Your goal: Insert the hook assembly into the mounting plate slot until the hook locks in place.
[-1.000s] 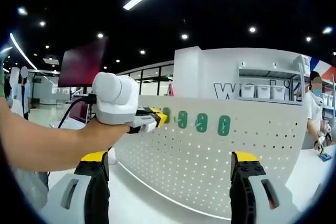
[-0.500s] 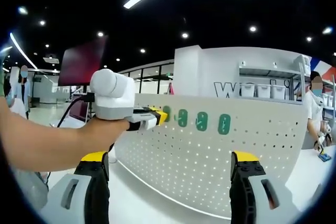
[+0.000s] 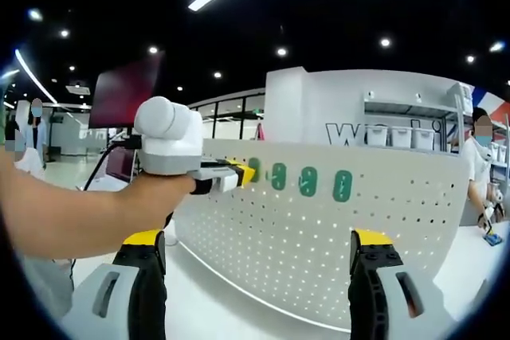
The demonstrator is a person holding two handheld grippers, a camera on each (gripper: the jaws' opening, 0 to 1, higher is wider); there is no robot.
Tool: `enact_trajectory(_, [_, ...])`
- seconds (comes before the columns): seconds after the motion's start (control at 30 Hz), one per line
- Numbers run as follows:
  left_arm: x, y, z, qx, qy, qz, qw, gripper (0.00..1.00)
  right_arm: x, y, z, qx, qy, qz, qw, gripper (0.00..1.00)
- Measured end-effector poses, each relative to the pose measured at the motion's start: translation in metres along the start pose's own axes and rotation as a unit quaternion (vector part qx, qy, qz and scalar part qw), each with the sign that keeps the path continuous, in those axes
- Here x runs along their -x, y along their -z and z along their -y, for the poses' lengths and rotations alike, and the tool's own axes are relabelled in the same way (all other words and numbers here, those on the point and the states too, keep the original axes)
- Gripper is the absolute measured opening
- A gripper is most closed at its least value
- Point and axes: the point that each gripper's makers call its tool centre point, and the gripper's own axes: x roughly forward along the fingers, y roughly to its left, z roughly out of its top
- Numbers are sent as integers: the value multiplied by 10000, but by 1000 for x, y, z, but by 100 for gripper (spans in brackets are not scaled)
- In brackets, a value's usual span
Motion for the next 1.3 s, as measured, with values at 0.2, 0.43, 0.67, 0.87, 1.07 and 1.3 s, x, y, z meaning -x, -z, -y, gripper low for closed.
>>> enact_trajectory(0.2, [0, -1, 0, -174, -4, 19, 9998, 3, 0, 1, -1, -1, -10, -14, 10000, 98])
enact_trajectory(0.43, [0, -1, 1, -643, -5, -19, 9979, 2, 0, 2, -1, -6, -5, -22, 10000, 98])
enact_trajectory(0.67, [0, -1, 1, -738, 32, -16, 9973, 2, 0, 2, -2, 7, -12, -20, 10000, 98])
enact_trajectory(0.87, [-1, -2, 1, -928, 29, -39, 9957, 2, 1, 3, -2, 12, -12, -45, 10000, 98])
enact_trajectory(1.07, [0, -4, 3, -1213, 14, -42, 9926, 2, 1, 4, 0, 13, 12, -47, 10000, 98])
enact_trajectory(1.3, [-1, -3, 2, -1131, -9, -28, 9936, 2, 1, 3, 0, 16, 13, -33, 10000, 98])
